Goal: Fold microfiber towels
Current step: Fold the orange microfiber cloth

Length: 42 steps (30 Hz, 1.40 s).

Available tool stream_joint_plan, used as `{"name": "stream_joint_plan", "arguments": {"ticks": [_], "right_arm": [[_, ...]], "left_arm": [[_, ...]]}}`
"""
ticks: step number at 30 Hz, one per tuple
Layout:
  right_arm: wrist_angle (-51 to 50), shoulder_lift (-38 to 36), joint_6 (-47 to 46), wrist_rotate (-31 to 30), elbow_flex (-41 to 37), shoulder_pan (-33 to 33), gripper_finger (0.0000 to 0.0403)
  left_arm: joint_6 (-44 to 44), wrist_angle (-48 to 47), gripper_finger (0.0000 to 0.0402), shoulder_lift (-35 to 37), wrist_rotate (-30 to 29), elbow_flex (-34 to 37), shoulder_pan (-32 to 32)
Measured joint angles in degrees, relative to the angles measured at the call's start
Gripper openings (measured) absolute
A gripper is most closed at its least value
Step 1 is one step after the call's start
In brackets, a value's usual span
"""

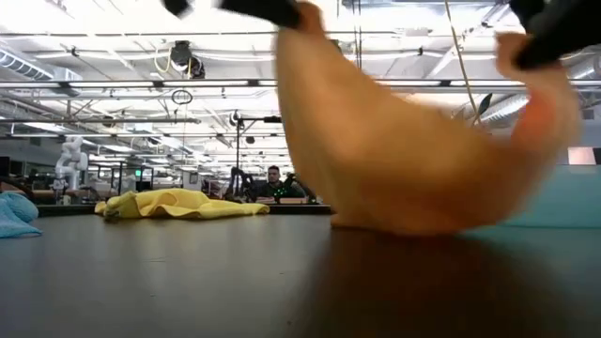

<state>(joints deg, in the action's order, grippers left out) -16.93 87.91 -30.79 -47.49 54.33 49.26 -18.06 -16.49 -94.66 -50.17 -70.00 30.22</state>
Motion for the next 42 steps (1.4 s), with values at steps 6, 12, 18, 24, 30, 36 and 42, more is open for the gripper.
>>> {"name": "stream_joint_plan", "arguments": {"ticks": [6,12,18,24,30,36,42], "right_arm": [[-1.56,-2.97,-0.05,-10.67,0.00,3.41,0.0001],[7.92,-4.24,7.49,-11.16,0.00,5.82,0.0000],[26.94,-6.84,28.24,-11.09,0.00,7.75,0.0000],[21.27,-10.49,28.26,-21.88,0.00,4.84,0.0000],[14.65,-11.98,28.32,-30.65,0.00,-1.90,0.0000],[15.94,-13.83,36.96,-42.51,0.00,-6.20,0.0000],[15.31,-12.49,31.19,-24.51,0.02,-6.45,0.0000]], "left_arm": [[24.25,-23.60,0.0002,7.95,-3.97,0.02,8.29],[37.56,-28.03,0.0001,8.18,-11.72,0.15,18.26],[43.34,-26.11,0.0002,10.26,-33.69,0.13,26.17],[56.48,-37.06,0.0002,12.66,-36.38,0.13,24.32],[66.83,-44.79,0.0003,12.60,-35.87,4.51,13.90],[62.05,-44.94,0.0002,12.65,-39.91,6.40,4.98],[66.14,-43.44,0.0003,13.03,-40.04,12.10,-0.13]]}}
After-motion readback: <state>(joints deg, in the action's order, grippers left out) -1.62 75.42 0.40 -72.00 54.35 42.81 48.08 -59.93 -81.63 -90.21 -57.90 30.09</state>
